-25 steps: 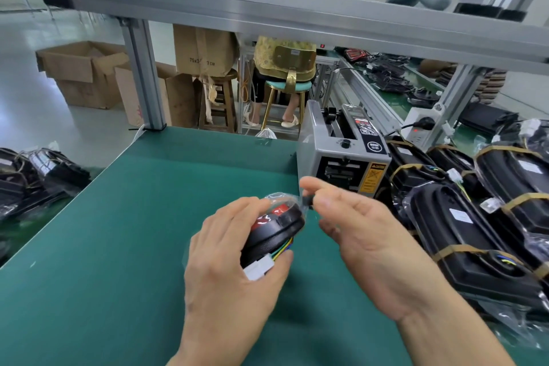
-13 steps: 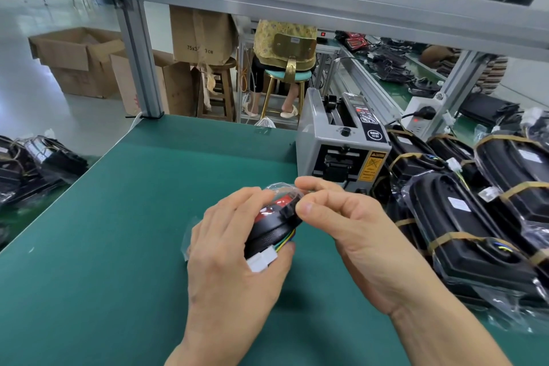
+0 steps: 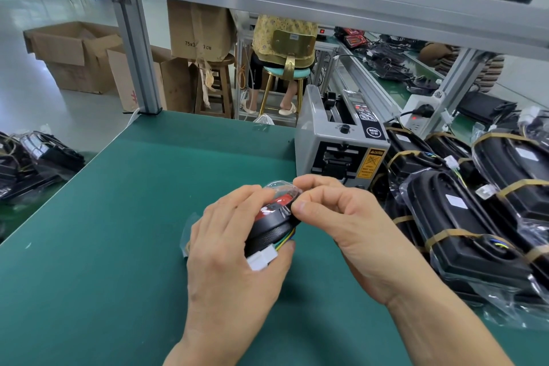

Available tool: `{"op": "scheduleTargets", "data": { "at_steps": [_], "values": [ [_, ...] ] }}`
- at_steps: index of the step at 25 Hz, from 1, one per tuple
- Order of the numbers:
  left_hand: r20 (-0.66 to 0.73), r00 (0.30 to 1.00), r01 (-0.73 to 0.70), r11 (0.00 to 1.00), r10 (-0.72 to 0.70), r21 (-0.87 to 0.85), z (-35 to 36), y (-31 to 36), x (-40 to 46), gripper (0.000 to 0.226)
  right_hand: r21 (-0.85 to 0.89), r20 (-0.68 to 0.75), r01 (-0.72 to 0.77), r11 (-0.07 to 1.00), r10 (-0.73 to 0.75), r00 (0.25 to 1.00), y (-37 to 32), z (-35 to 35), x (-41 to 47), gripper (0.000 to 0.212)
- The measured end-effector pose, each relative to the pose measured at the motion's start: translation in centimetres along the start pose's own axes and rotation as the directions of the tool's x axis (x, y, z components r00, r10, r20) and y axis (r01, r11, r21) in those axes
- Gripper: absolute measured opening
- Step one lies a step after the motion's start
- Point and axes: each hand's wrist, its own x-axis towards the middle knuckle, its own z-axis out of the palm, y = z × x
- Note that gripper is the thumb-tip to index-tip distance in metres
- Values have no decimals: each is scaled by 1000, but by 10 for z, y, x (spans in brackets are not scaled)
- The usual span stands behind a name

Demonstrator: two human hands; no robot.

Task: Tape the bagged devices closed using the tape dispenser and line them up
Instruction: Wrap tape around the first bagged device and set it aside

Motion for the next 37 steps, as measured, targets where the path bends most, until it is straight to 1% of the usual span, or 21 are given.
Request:
{"op": "scheduleTargets", "data": {
  "at_steps": [10, 14, 17, 19, 21, 22, 23, 25, 26, 28, 30, 31, 33, 35, 36, 37],
  "values": [
    [0, 1000, -4, 1000, 4, 4, 2, 2, 0, 52, -57, -22, -14, 998, 13, 1000, 0, -2, 1, 11],
    [5, 1000, -12, 1000, 12, 4, 3, 2, 0, 52, -74, -31, 2, 997, -4, 1000, 2, -4, 2, 11],
    [2, 1000, -20, 1000, 20, -1, 3, 0, 0, 52, -88, -35, 36, 995, -39, 999, 4, -3, 1, 16],
    [4, 1000, -28, 1000, 28, -3, 3, 0, 1, 52, -94, -49, 46, 995, -51, 998, 6, -1, 0, 16],
    [4, 999, -41, 999, 41, -4, 4, 0, 1, 53, -93, -81, 48, 994, -56, 995, 8, -1, 1, 13],
    [2, 999, -46, 999, 46, -4, 4, -1, 1, 53, -64, -105, 48, 997, -54, 993, 10, -1, 1, 11],
    [-1, 999, -49, 999, 49, -2, 4, -1, 1, 53, -7, -132, 41, 999, -42, 990, 12, -1, 1, 16],
    [-12, 998, -55, 998, 55, -1, 4, -1, 0, 53, 173, -157, -3, 985, 30, 987, 15, 2, 2, 35],
    [-17, 998, -58, 998, 58, -4, 4, -2, -1, 52, 212, -161, -16, 977, 50, 986, 15, 6, 2, 40],
    [-26, 997, -70, 998, 70, -2, 4, -4, 0, 51, 150, -173, 9, 989, 18, 985, 20, 12, 1, 42],
    [-28, 997, -71, 997, 71, -3, 5, -4, 0, 51, 160, -194, 35, 986, -4, 981, 26, 18, 0, 37],
    [-33, 997, -72, 997, 71, -13, 5, -4, -1, 50, 163, -173, 40, 986, -11, 985, 29, 20, 0, 39],
    [-51, 995, -93, 995, 91, -45, 3, -5, -1, 46, 117, -123, 65, 991, -50, 991, 30, 17, 1, 51],
    [-58, 995, -93, 986, 85, -142, -3, -12, -1, 48, 75, -175, 99, 992, -85, 981, 34, 5, 4, 57],
    [-62, 997, -63, 971, 50, -232, -8, -16, -1, 49, 13, -188, 117, 993, -112, 976, 34, -4, 5, 62],
    [-53, 998, -5, 934, -15, -357, -13, -20, 1, 50, -84, -131, 126, 989, -136, 982, 33, -11, 6, 75]
  ]
}}
